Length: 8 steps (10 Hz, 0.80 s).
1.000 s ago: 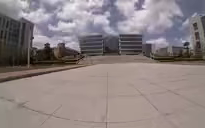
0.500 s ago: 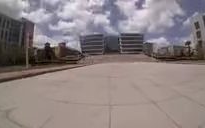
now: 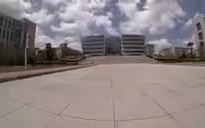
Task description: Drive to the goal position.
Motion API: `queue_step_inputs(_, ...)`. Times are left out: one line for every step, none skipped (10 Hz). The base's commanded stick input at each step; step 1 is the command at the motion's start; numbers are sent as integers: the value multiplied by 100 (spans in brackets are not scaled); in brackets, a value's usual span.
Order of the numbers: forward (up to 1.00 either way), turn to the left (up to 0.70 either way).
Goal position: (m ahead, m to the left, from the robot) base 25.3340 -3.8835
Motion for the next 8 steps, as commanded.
queue_step_inputs(70,0)
queue_step_inputs(70,0)
queue_step_inputs(70,0)
queue_step_inputs(70,0)
queue_step_inputs(70,0)
queue_step_inputs(70,0)
queue_step_inputs(70,0)
queue_step_inputs(70,0)
